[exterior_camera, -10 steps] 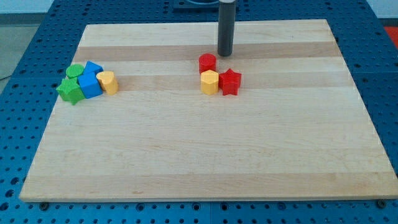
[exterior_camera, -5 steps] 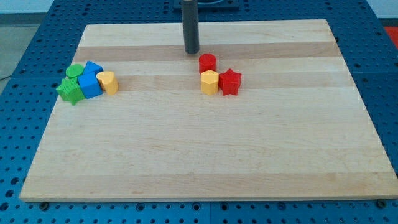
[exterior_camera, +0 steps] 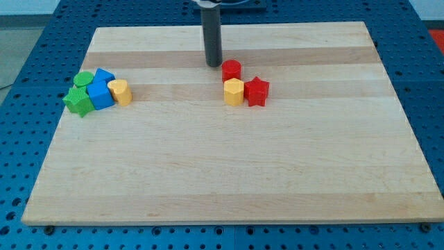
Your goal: Slightly push the red circle into the hexagon
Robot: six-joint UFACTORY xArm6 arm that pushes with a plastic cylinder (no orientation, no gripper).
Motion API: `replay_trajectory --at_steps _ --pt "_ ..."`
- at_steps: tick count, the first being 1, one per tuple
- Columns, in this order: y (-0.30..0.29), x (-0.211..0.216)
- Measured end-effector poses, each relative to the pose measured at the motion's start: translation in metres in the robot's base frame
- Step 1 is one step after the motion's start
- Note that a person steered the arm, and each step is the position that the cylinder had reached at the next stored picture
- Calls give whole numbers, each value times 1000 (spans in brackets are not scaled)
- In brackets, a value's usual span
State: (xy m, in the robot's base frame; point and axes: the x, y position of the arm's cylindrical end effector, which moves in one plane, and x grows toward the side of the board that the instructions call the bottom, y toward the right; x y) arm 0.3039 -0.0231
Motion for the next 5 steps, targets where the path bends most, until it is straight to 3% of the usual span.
replay_trajectory --at_steps 1,5 --pt "23 5" --pt "25 25"
